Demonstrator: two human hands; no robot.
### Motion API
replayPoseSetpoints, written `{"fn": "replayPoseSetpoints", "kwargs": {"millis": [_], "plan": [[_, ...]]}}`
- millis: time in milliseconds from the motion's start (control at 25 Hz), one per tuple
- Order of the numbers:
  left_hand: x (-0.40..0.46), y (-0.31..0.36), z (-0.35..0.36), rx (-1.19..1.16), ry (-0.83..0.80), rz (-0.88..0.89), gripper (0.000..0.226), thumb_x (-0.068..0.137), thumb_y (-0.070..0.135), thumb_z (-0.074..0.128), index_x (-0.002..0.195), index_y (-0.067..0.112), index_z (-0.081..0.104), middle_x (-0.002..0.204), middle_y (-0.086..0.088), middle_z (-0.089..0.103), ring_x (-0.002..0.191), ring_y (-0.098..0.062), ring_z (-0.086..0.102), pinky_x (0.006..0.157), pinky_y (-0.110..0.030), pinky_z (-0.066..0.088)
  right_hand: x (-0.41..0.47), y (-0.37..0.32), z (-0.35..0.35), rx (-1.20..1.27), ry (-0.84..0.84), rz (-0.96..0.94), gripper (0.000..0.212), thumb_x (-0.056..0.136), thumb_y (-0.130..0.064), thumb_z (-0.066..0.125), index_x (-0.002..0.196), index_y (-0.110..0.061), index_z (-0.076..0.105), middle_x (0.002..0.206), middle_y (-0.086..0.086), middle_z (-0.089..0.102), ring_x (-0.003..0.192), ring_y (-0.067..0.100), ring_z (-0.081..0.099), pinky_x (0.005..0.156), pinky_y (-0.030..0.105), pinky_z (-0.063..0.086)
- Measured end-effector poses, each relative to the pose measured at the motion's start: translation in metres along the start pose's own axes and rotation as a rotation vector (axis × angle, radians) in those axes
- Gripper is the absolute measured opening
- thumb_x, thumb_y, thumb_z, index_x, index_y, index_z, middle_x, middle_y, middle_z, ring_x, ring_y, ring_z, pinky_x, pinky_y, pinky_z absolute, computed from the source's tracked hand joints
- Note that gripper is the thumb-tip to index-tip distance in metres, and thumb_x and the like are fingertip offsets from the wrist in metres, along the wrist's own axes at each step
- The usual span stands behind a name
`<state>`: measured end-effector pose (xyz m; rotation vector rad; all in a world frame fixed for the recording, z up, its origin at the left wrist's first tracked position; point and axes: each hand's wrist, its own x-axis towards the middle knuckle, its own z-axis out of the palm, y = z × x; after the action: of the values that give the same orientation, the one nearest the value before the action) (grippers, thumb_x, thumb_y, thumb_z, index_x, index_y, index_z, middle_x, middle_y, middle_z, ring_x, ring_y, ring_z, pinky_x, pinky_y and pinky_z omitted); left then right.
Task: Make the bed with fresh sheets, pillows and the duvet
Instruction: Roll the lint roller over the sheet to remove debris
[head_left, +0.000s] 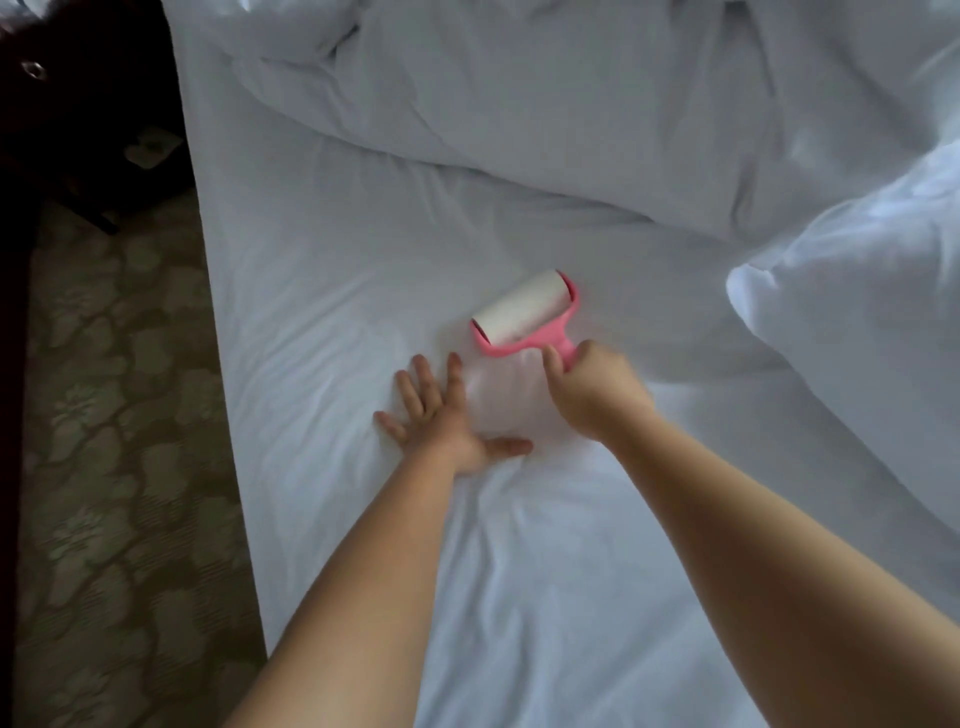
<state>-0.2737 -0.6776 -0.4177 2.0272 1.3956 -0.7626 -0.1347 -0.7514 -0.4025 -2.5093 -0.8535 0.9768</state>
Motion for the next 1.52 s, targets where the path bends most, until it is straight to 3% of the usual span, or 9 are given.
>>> {"fn": "replayPoseSetpoints", "kwargs": {"millis": [200, 480, 880, 1080, 1320, 1520], "plan": [[-0.014, 0.007, 0.006, 0.037, 0.008, -0.008, 0.140, 0.055, 0.078, 0.069, 0.147, 0.029, -0.025, 0.151, -0.002, -0.037, 0.140, -0.027, -0.032, 0.109, -0.068, 0.000, -0.041, 0.032, -0.002, 0.012, 0.054, 0.030, 0.044, 0.097, -0.050, 0.034, 0.100, -0.010, 0.052, 0.105, 0.016, 0.062, 0.091, 0.033, 0.056, 0.068, 0.033, 0.037], [-0.015, 0.015, 0.015, 0.053, 0.036, -0.023, 0.144, 0.051, 0.085, 0.062, 0.146, 0.025, -0.028, 0.150, -0.005, -0.038, 0.140, -0.030, -0.032, 0.106, -0.071, 0.000, -0.082, 0.065, 0.013, -0.027, 0.206, 0.099, 0.038, 0.096, -0.051, 0.035, 0.089, -0.014, 0.040, 0.097, 0.016, 0.063, 0.089, 0.036, 0.058, 0.063, 0.033, 0.035], [0.034, 0.009, -0.009, 0.029, 0.016, -0.023, 0.150, 0.040, 0.087, 0.065, 0.137, 0.037, -0.039, 0.144, 0.001, -0.048, 0.135, -0.028, -0.040, 0.104, -0.070, -0.010, 0.001, 0.000, 0.009, 0.116, 0.125, 0.102, 0.047, 0.098, -0.049, 0.034, 0.111, -0.007, 0.051, 0.111, 0.015, 0.061, 0.103, 0.034, 0.058, 0.071, 0.031, 0.035], [0.058, 0.006, -0.018, 0.053, 0.000, -0.020, 0.149, 0.043, 0.088, 0.062, 0.132, 0.034, -0.045, 0.139, -0.005, -0.053, 0.131, -0.031, -0.044, 0.104, -0.070, -0.012, 0.054, -0.033, 0.000, 0.066, 0.101, 0.051, 0.052, 0.099, -0.046, 0.033, 0.119, -0.001, 0.050, 0.124, 0.020, 0.057, 0.114, 0.037, 0.054, 0.087, 0.035, 0.043], [0.078, 0.007, -0.021, 0.061, 0.032, -0.023, 0.150, 0.041, 0.092, 0.055, 0.128, 0.030, -0.049, 0.137, -0.010, -0.054, 0.130, -0.035, -0.045, 0.102, -0.071, -0.014, 0.102, -0.066, -0.005, 0.081, 0.084, 0.029, 0.050, 0.099, -0.049, 0.031, 0.115, -0.005, 0.050, 0.112, 0.014, 0.060, 0.097, 0.033, 0.061, 0.073, 0.034, 0.044], [0.083, 0.009, -0.024, 0.057, 0.053, -0.047, 0.150, 0.040, 0.092, 0.057, 0.130, 0.031, -0.046, 0.140, -0.011, -0.051, 0.131, -0.035, -0.043, 0.102, -0.071, -0.014, 0.091, -0.057, -0.004, 0.064, 0.106, 0.023, 0.051, 0.100, -0.047, 0.031, 0.117, -0.003, 0.050, 0.118, 0.016, 0.058, 0.108, 0.034, 0.056, 0.075, 0.031, 0.036]]}}
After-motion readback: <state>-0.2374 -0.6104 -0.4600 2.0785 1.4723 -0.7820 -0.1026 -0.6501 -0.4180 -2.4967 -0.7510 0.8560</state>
